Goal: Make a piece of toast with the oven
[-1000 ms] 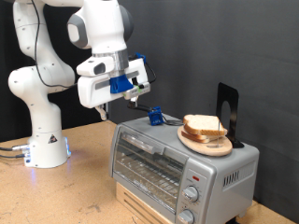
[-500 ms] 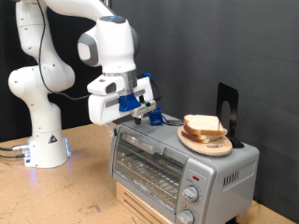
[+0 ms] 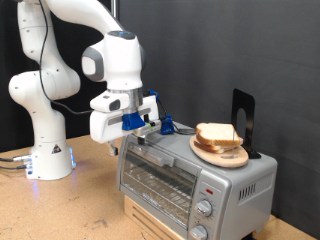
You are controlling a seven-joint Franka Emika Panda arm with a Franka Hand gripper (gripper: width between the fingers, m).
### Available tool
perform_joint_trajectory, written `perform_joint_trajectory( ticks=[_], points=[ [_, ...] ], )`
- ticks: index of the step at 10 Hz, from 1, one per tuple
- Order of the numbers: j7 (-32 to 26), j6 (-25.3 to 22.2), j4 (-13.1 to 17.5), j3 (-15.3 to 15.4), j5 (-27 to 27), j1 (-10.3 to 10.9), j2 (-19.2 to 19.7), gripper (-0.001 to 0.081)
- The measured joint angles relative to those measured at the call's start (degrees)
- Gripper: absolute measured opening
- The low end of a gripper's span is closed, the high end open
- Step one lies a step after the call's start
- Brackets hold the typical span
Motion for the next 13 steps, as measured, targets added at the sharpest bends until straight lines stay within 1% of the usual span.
perform_joint_trajectory(
  ticks=[3,7,9,11,13],
  points=[
    [1.0,0.0,0.0,-1.0,-2.4,-3.3,0.3,0.0808],
    [1.0,0.4,1.3,-2.9,-3.9,-6.8,3.1,0.0808],
    [1.2,2.0,2.9,-3.7,-4.0,-8.1,6.2,0.0808],
    [2.7,3.9,4.8,-4.0,-4.4,-8.8,10.5,0.0808],
    [2.9,5.1,7.0,-4.8,-5.2,-9.5,14.2,0.0808]
  ],
)
